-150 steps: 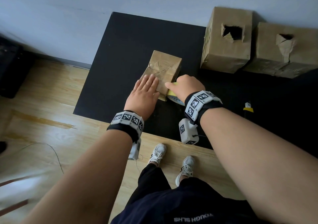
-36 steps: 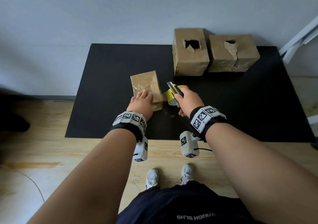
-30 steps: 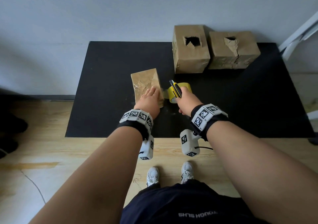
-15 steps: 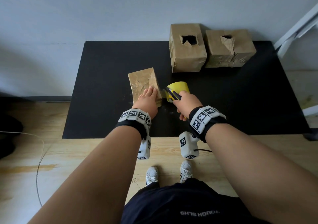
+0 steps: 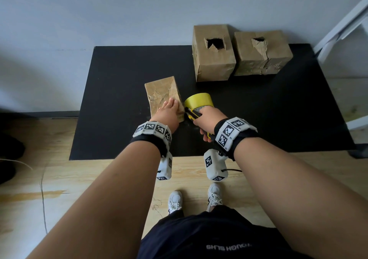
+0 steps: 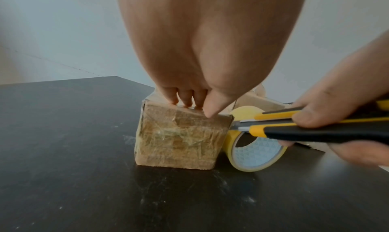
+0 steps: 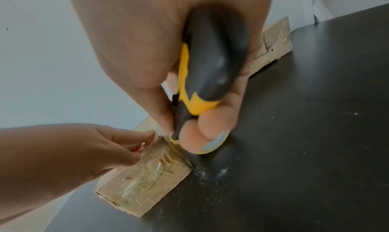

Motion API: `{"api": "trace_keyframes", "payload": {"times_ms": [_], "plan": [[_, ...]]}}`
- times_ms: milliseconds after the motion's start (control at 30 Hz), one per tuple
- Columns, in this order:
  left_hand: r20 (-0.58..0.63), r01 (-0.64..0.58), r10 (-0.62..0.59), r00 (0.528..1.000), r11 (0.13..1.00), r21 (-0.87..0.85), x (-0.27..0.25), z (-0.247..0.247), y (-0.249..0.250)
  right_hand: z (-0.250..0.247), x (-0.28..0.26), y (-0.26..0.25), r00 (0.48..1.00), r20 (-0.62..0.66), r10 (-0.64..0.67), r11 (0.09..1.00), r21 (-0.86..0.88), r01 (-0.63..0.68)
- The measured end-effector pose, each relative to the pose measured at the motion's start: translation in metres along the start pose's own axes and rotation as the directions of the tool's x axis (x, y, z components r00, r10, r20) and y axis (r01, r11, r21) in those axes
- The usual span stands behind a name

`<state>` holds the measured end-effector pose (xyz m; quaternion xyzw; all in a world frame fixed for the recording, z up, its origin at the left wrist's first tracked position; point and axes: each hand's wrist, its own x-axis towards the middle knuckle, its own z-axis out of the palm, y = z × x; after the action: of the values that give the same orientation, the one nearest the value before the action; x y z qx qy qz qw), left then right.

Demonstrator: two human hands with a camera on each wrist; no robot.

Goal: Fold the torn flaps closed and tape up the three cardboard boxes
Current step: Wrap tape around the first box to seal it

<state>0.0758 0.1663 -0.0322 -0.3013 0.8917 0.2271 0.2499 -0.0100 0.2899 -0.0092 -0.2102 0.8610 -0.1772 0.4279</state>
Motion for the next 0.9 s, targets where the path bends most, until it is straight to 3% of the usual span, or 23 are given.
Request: {"api": "trace_keyframes", "payload": {"times_ms": [100, 267, 433, 500, 733, 900], "plan": [[0.027, 0.014, -0.014, 1.0, 1.0, -0.001, 0.003, -0.002, 0.0, -0.004, -0.007, 0.006, 0.999, 0.011, 0.038, 0.999, -0.018, -0.038], [0.018, 0.041, -0.041, 0.999, 0.999, 0.006, 0.005, -0.006, 0.003, -0.02, -0.012, 0.013, 0.974, -0.202, -0.099, 0.986, 0.108, 0.123], [-0.076, 0.03, -0.024, 0.997, 0.996, 0.085, 0.007, 0.001, 0.003, -0.038, 0.006, 0.021, 0.94, -0.338, -0.044, 0.985, 0.143, 0.097], [-0.178, 0.019, -0.004, 0.984, 0.996, 0.084, 0.004, 0.004, 0.007, -0.042, 0.019, 0.028, 0.937, -0.35, -0.001, 0.995, 0.096, 0.037], [-0.382, 0.076, -0.131, 0.915, 0.985, -0.156, -0.004, 0.01, 0.02, -0.044, 0.052, 0.063, 0.935, -0.332, 0.124, 0.979, -0.114, -0.17], [-0.515, 0.079, -0.163, 0.841, 0.98, -0.181, -0.003, 0.019, 0.023, -0.046, 0.068, 0.074, 0.958, -0.27, 0.09, 0.962, -0.225, -0.154]]}}
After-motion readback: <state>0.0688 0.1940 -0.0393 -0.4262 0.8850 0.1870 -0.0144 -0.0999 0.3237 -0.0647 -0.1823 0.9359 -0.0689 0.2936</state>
